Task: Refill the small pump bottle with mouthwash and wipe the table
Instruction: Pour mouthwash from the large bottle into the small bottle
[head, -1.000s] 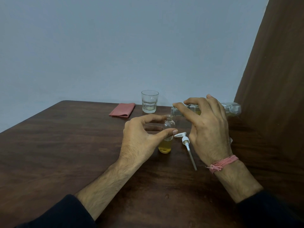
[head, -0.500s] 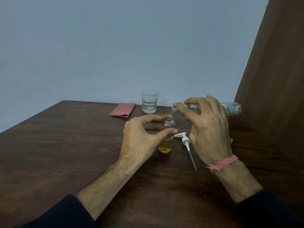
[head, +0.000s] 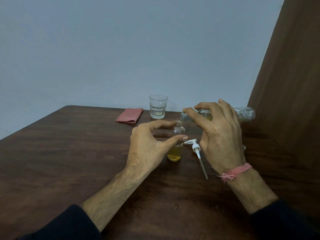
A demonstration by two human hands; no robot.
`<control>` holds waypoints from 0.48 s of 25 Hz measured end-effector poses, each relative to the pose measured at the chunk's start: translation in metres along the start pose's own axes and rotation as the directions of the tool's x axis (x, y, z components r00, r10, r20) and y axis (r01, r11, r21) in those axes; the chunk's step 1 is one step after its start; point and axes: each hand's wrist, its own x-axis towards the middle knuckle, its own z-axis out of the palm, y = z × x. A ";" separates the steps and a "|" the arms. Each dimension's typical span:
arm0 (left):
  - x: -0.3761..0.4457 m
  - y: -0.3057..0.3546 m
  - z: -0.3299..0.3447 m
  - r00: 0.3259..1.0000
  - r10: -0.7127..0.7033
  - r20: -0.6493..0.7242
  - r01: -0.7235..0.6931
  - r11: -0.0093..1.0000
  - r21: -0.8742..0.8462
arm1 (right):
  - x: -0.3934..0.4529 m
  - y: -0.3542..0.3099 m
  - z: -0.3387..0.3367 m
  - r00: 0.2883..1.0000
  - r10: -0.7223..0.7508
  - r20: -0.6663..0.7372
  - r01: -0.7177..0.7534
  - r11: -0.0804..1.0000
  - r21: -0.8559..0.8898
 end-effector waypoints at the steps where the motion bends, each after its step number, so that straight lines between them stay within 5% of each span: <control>1: 0.000 0.000 0.000 1.000 -0.003 0.002 0.003 1.000 -0.003 | 0.000 0.000 0.000 1.000 0.000 -0.002 0.000 1.000 0.000; 12: 0.000 0.002 -0.001 1.000 -0.013 0.012 0.014 1.000 -0.006 | 0.001 0.000 0.000 1.000 -0.006 -0.004 0.006 1.000 0.001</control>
